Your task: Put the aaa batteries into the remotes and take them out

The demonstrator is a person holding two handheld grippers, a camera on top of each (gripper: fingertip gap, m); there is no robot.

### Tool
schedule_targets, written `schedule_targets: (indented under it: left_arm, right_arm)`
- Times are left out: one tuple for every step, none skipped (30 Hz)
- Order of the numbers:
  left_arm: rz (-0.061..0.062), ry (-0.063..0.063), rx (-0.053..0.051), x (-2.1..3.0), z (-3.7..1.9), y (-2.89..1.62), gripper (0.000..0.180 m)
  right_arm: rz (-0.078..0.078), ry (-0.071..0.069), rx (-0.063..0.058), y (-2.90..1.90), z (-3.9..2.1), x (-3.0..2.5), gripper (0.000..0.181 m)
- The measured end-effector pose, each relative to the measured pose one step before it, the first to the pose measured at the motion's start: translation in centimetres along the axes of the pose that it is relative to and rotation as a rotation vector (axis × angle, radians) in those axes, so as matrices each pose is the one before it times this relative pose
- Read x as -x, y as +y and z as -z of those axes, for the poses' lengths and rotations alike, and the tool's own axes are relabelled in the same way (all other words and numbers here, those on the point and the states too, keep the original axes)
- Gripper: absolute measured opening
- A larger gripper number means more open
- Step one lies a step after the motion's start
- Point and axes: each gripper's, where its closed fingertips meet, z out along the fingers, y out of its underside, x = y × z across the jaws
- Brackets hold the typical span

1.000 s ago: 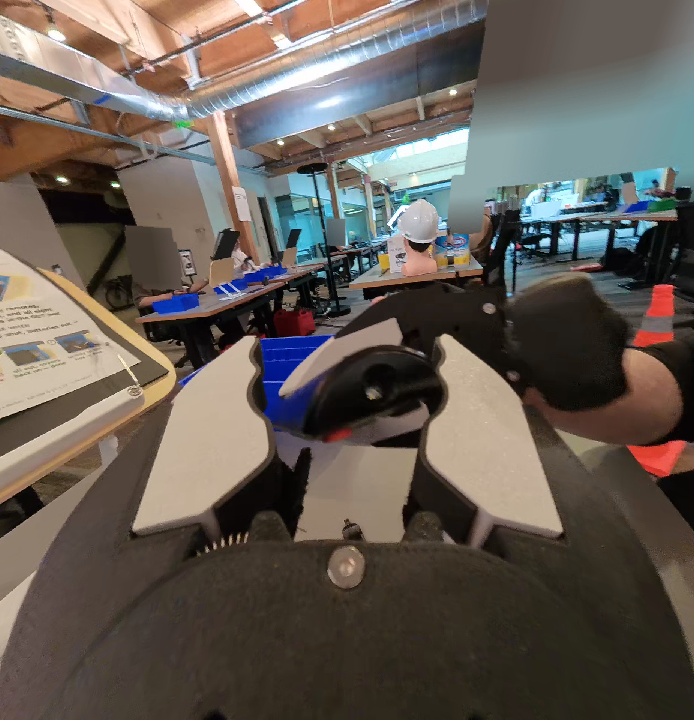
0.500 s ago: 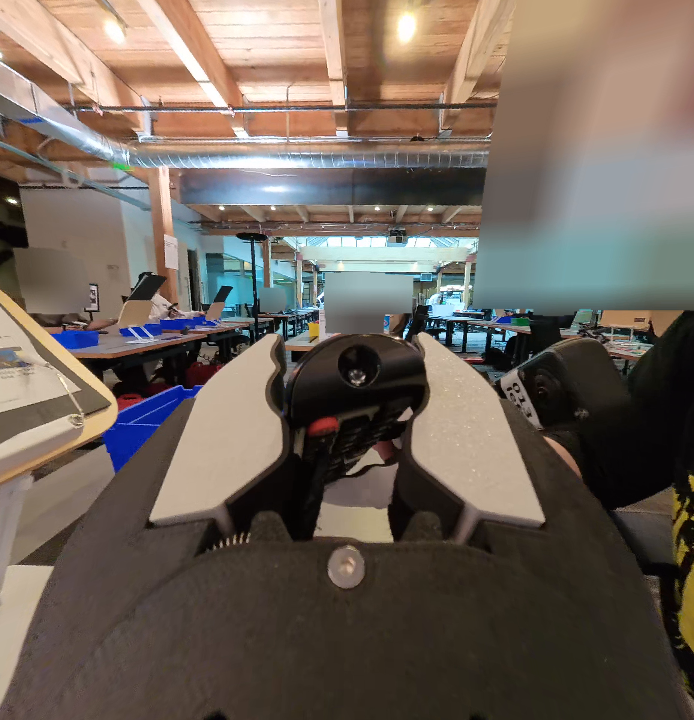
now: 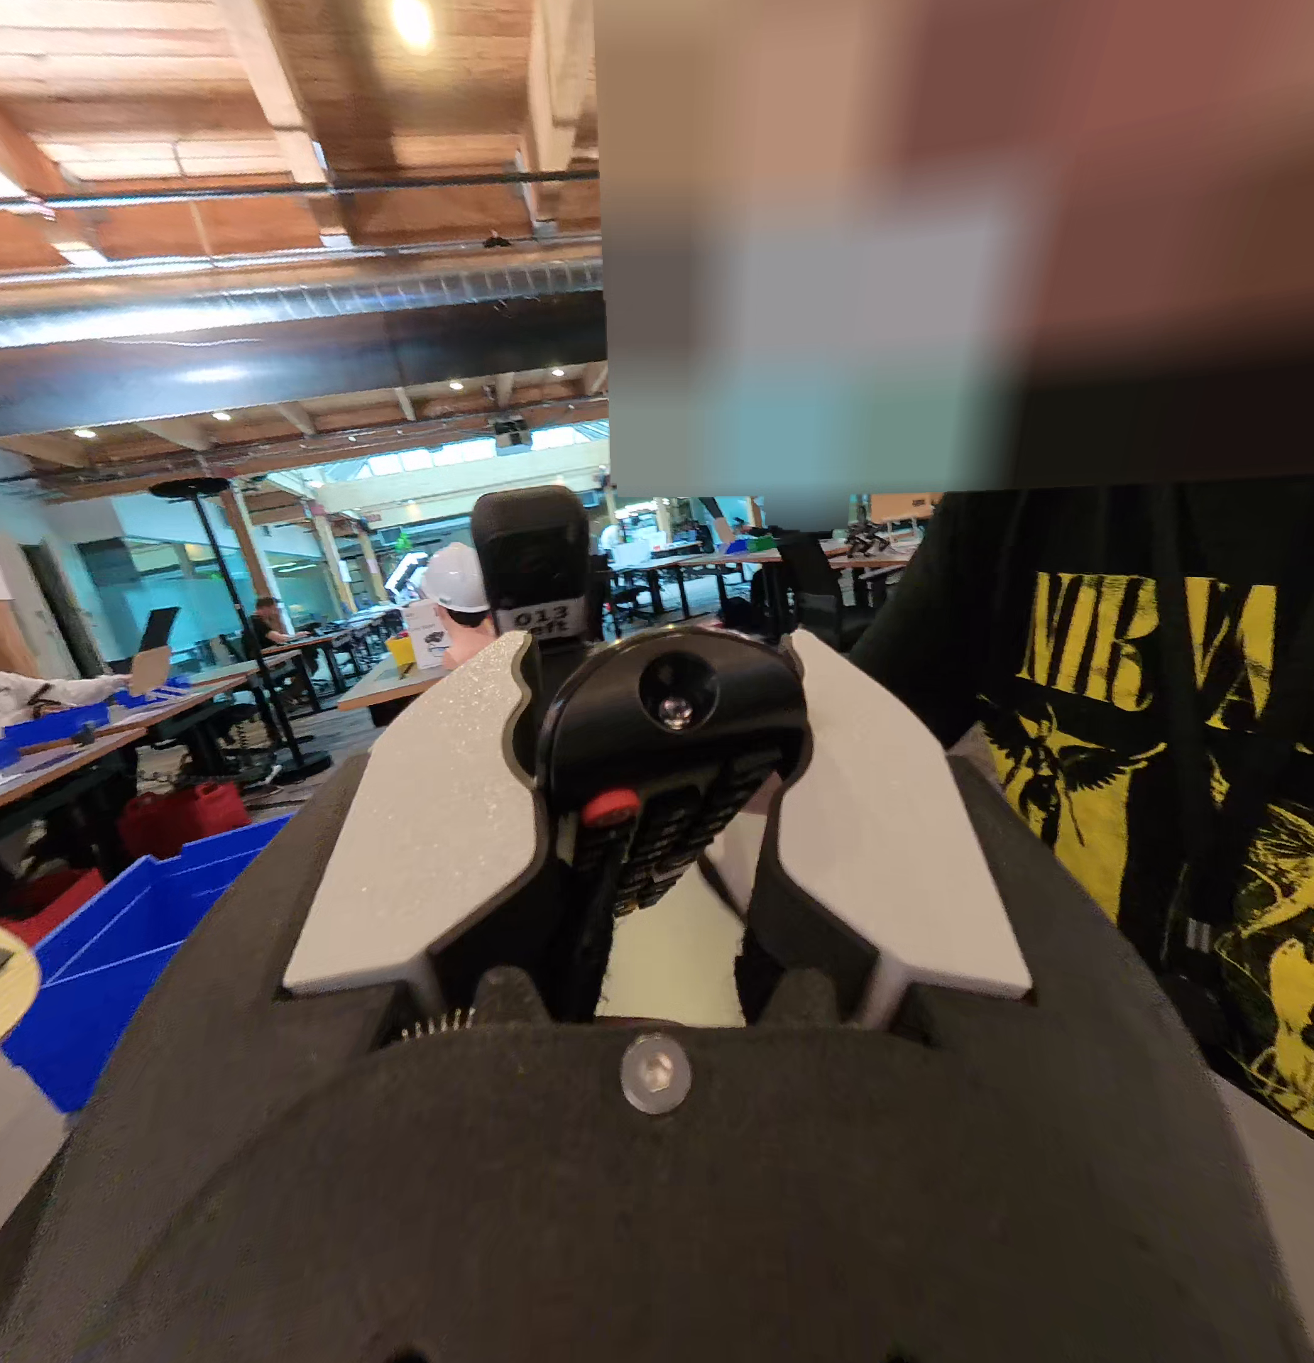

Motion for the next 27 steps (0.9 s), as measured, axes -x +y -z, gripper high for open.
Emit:
schedule_targets:
  left_arm:
    - [0.0006,0.0181,0.0054,-0.332,-0.192,0.057,0.062]
    - [-0.0006,0.0109,-0.0004,-0.219,-0.122,0.017,0.062]
    - [-0.0078,0.0022,-0.003,-0.116,-0.041,-0.021,0.063]
    - [-0.0097,-0.0085,0.0065,0.069,0.032,0.03,0.064]
    - [-0.0019,-0.0166,0.0154,0.237,0.129,0.11,0.064]
    - [-0.0063,-0.0289,0.0211,0.4,0.226,0.212,0.062]
    - [-0.0155,-0.0363,0.034,0.493,0.26,0.466,0.066]
    - [-0.0108,-0.0324,0.0381,0.454,0.226,0.59,0.067]
    - [-0.0009,-0.0228,0.024,0.316,0.144,0.449,0.066]
    - [0.0041,-0.0243,0.0167,0.287,0.01,0.369,0.067]
    - [0.0034,-0.0359,0.0211,0.423,-0.12,0.435,0.068]
    - [0.0024,-0.0309,0.0158,0.319,-0.201,0.382,0.071]
    - [0.0066,-0.0055,0.0045,-0.077,-0.258,0.229,0.074]
    - [0.0138,0.0073,-0.0033,-0.259,-0.273,0.125,0.077]
    - [0.0124,0.0055,-0.0104,-0.255,-0.239,0.064,0.077]
    - [0.0016,0.0036,-0.0142,-0.279,-0.138,0.044,0.068]
    - [-0.0061,-0.0031,-0.0114,-0.206,-0.009,0.089,0.059]
    - [-0.0028,-0.0117,0.0005,-0.017,0.083,0.195,0.058]
    - [0.0038,-0.0101,0.0128,0.035,0.099,0.33,0.057]
    - [0.0012,-0.0034,0.0198,-0.057,0.084,0.44,0.057]
    - [-0.0047,-0.0026,0.0222,-0.061,0.082,0.477,0.057]
    - [-0.0031,-0.0039,0.0187,-0.008,0.094,0.411,0.056]
    - [0.0029,-0.0035,0.0106,0.026,0.118,0.265,0.056]
    - [0.0021,-0.0079,0.0015,0.087,0.105,0.139,0.057]
    - [-0.004,-0.0104,-0.0065,0.077,0.088,0.035,0.057]
    - [-0.0039,0.0001,-0.0069,-0.064,0.079,0.01,0.057]
    - [-0.0011,0.0005,0.0,-0.066,0.062,0.06,0.06]
  right_arm:
    - [0.014,-0.0352,0.035,0.533,-0.679,0.29,0.064]
    - [0.0252,-0.0027,0.026,0.338,-0.489,0.031,0.051]
    - [0.0224,0.0007,0.0122,0.133,-0.317,0.046,0.051]
    - [-0.0034,0.0008,0.0032,0.013,-0.073,-0.044,0.051]
    - [-0.007,0.0063,0.0041,0.013,0.131,-0.064,0.051]
    - [0.0053,0.0349,0.007,0.023,0.282,-0.351,0.051]
    - [0.011,0.0462,0.0072,0.019,0.411,-0.507,0.05]
    - [0.0045,0.0314,0.0035,-0.045,0.467,-0.356,0.05]
    - [0.001,0.0175,0.0074,-0.053,0.494,-0.215,0.05]
    - [0.0098,0.0226,0.018,0.033,0.449,-0.255,0.05]
    - [0.0161,0.022,0.0349,0.218,0.343,-0.247,0.05]
    - [0.0253,0.0187,0.03,0.169,0.25,-0.182,0.05]
    - [0.0159,-0.0012,0.0241,0.084,0.149,0.06,0.05]
    - [0.0042,-0.0165,0.0171,-0.009,-0.006,0.207,0.05]
    - [0.0046,-0.0205,0.0149,-0.002,-0.083,0.261,0.051]
    - [0.0047,-0.011,0.0181,0.112,-0.011,0.109,0.05]
    - [-0.0041,-0.0044,0.0188,0.148,0.105,-0.043,0.05]
    - [-0.0052,-0.009,0.0134,0.096,0.192,0.015,0.05]
    - [-0.0014,-0.0071,0.0167,0.131,0.185,0.027,0.05]
    - [0.0055,-0.0048,0.0249,0.228,0.152,0.04,0.05]
    - [0.0127,-0.0008,0.0355,0.317,0.068,0.044,0.05]
    - [0.0064,-0.0003,0.0304,0.246,0.012,0.003,0.05]
    - [-0.0046,-0.0103,0.0208,0.112,-0.036,0.07,0.051]
    - [-0.0029,-0.0065,0.017,0.074,-0.045,-0.025,0.051]
    - [0.0042,0.0015,0.0145,0.036,-0.022,-0.13,0.051]
    - [0.0048,-0.0121,0.0152,0.028,-0.021,0.103,0.05]
    - [0.0068,-0.0123,0.0176,0.062,0.044,0.102,0.05]
